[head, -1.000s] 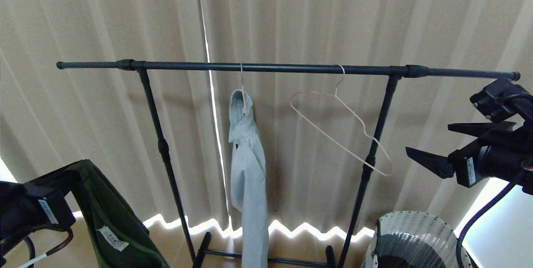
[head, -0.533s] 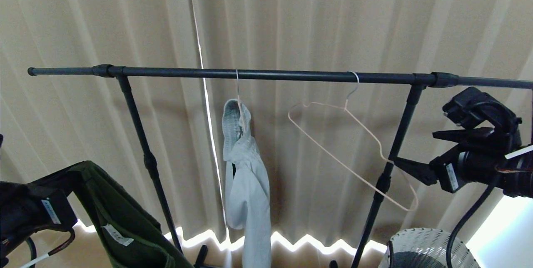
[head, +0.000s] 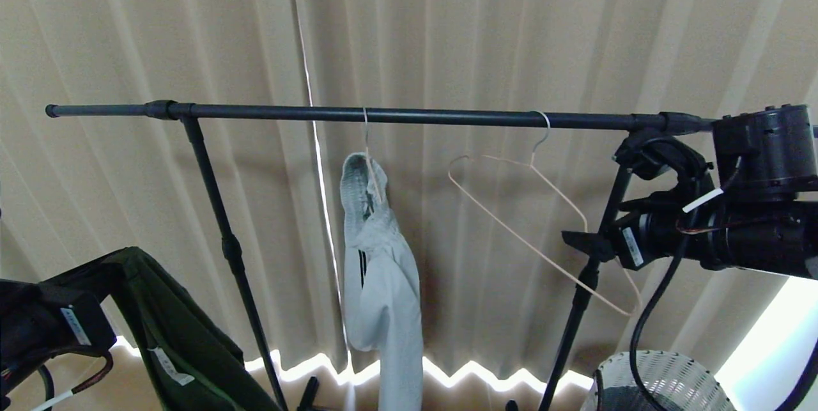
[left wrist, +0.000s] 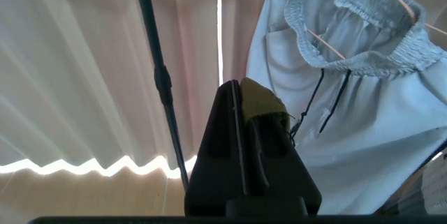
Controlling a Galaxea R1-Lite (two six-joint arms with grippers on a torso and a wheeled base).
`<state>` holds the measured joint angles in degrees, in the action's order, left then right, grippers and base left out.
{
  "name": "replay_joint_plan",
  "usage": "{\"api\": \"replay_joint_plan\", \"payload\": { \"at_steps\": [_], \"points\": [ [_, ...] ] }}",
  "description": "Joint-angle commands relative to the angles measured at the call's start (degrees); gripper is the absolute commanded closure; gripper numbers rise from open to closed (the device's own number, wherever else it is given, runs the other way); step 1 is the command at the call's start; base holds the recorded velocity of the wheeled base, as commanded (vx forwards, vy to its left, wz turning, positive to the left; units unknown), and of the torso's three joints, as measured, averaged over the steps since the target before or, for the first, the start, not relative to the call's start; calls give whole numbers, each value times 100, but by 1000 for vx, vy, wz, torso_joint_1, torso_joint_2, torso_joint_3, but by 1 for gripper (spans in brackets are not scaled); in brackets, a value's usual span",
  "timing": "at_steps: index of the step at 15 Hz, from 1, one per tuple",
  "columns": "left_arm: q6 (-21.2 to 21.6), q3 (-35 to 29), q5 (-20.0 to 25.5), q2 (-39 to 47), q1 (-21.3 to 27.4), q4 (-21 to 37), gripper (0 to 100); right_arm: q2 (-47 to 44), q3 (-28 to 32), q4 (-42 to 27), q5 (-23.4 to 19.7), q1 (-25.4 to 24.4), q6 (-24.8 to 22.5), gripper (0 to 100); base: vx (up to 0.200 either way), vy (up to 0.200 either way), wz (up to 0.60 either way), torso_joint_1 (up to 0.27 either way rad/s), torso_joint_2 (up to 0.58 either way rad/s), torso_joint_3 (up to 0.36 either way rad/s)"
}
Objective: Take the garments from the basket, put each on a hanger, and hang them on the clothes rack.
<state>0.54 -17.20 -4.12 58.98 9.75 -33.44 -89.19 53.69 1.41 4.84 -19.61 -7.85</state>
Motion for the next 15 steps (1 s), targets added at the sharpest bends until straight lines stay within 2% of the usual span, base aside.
{"api": "replay_joint_plan", "payload": {
  "at_steps": [1,3,4,7,13,14,15],
  "points": [
    [-1,6,-1,8,0,-5,100,-424,599,-519,-18,-113,390,0,0,0,0,0,0,0],
    [-1,6,-1,0,0,-5,100,-670,1135,-1205,-18,-113,750,0,0,0,0,0,0,0],
    [-1,6,-1,8,0,-5,100,-741,1179,-1249,-18,-104,785,0,0,0,0,0,0,0],
    [-1,6,-1,0,0,-5,100,-1110,1214,-1152,-1,-86,820,0,0,0,0,0,0,0],
    [-1,6,-1,0,-8,-5,100,-1303,1153,-845,61,-122,794,0,0,0,0,0,0,0],
    [-1,6,-1,8,-8,-5,100,-1303,1153,-845,61,-122,794,100,0,0,0,0,0,0],
    [-1,6,-1,8,-8,-5,100,-1268,1144,-853,61,-122,794,100,0,0,0,0,0,0]
  ]
}}
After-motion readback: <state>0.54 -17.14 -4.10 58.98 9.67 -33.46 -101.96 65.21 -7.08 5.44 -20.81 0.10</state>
